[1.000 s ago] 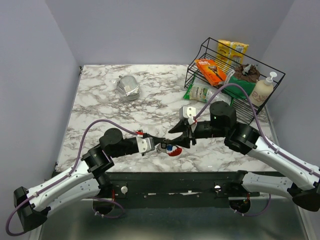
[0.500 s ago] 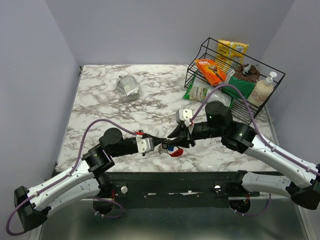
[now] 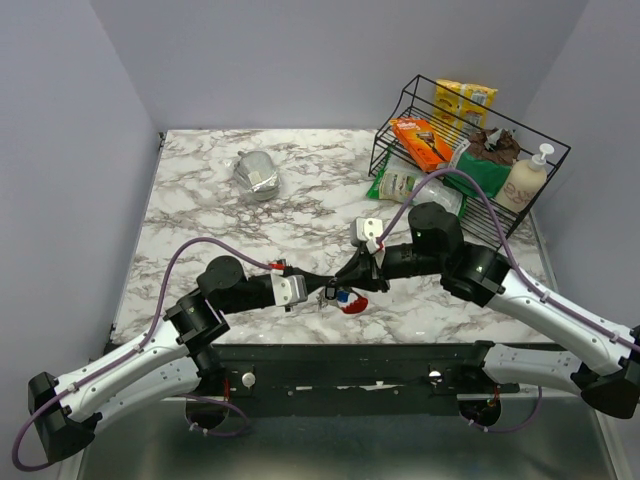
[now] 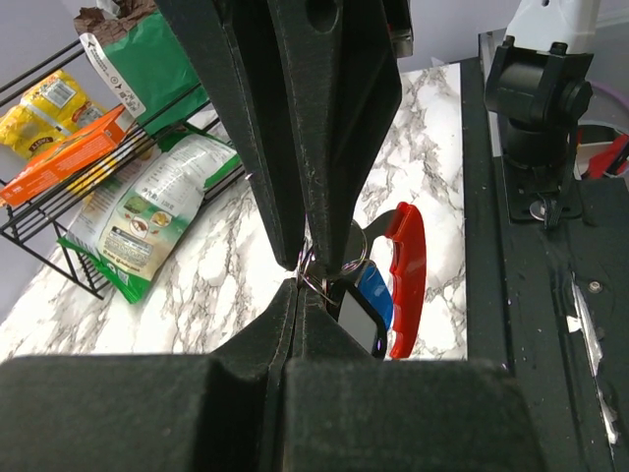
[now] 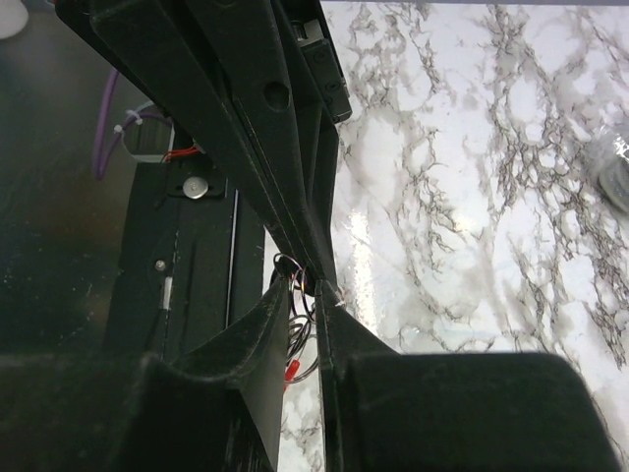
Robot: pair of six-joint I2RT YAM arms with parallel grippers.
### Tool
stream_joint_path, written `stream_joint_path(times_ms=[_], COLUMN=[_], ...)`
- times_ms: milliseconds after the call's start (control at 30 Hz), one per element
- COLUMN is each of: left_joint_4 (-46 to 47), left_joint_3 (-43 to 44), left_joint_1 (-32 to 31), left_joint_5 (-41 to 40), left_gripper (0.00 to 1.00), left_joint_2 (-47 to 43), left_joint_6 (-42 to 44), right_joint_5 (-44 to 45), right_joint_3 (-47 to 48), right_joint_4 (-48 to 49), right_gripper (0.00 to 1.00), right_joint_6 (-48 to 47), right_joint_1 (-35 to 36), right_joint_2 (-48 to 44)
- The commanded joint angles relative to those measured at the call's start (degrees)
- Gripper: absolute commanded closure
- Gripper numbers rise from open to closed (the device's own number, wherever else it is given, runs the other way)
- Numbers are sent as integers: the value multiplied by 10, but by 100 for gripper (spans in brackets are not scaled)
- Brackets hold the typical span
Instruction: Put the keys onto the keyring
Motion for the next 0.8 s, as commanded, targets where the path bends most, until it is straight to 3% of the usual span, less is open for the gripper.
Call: stream_joint_path(times_ms=[0, 167, 467, 767], left_joint_4=[32, 30, 34, 7], left_joint_3=[-1, 3, 8, 11], left_joint_1=[-4, -4, -4, -4], left_joint_5=[9, 12, 20, -12], left_gripper=[100, 100, 100, 100], left_joint_2=[-2, -2, 12, 1], left_joint_6=[-3, -2, -1, 13], right_joint_5=[21, 27, 46, 82], right_joint_3=[-7, -7, 14, 10], right_joint_4=[-12, -11, -16, -10], right_gripper=[76, 80, 99, 100], right_joint_6=[-6, -5, 20, 30], right_joint_1=[4, 4, 4, 4], right_joint_2=[-13, -13, 19, 7])
